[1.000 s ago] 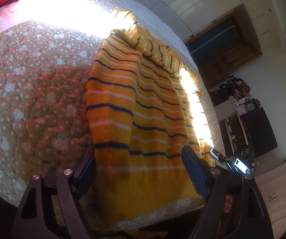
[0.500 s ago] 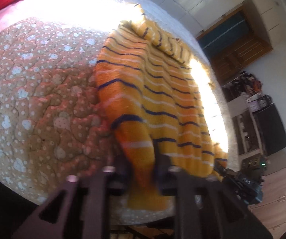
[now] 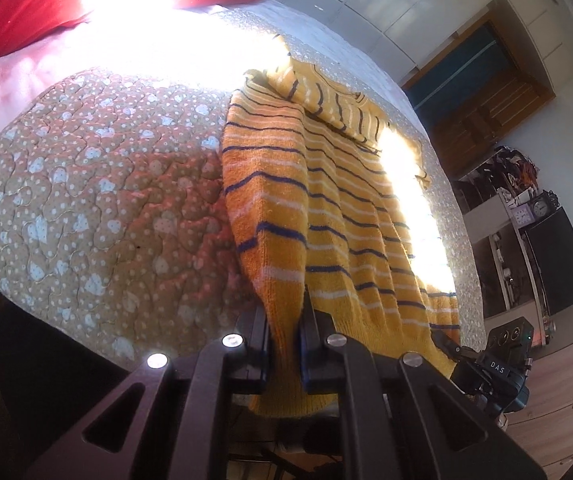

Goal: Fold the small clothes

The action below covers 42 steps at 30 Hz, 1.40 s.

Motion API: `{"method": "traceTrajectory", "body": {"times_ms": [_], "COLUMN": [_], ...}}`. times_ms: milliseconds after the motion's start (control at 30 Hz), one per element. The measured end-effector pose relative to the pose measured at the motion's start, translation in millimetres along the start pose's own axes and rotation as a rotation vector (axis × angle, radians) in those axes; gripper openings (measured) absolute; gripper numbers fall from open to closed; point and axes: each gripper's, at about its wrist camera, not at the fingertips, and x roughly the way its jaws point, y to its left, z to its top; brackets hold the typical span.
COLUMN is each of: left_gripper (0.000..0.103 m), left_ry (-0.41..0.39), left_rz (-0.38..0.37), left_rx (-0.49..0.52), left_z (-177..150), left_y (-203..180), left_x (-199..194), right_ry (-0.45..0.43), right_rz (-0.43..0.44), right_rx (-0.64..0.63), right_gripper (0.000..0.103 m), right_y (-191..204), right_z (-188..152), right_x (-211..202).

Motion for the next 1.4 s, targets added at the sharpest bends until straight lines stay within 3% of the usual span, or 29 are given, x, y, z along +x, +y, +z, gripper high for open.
{"method": "traceTrajectory", "body": {"times_ms": [200,467,600,833,1067,1200,1400], "left_gripper": [0.01,0.011,0.011,0.011,0.011,0.011,0.011], "left_ry": [0.023,0.078,0.063,-0.085,-0.191,-0.164,-0.096], "left_rz": [0.042,0.022,-0.005,-0.041,0.033,0.066,0.091], "left_rx": [0.034,0.005,-0.037,0.037,0.157,0.145,0.107], "left_z": [-19.1,-51.3,-39.9,31.6,129.6,178.6,216.3], "left_y": [0.1,23.7,29.6,2.2,-40.0,-46.9,-41.4], "left_x": [-13.5,-12.2,-13.6,-34.2,-18.3,17.1,77.6], "right_ry": [0.041,0.082,0.075,0.038,-0.073,-0.098,-0.098], "right_rz": [-0.003,0.007,-0.02,-0.016,-0.048,-0.11,-0.171], "right_rx": [-0.011,0.012,-0.017,-0.166,-0.19,-0.177,-0.103], "right_gripper": [0.01,0.011,0.011,0.011,0.011,0.011,0.011], "right_y": [-1.1,-16.2,-11.4,43.9,83.9,97.0,83.6], "right_z": [-27.3,-66.4,-65.7,-2.1,99.6,148.2,196.4], "right_x": [-12.7,-39.1,-45.5,-30.3,-1.4,27.8,59.3]}}
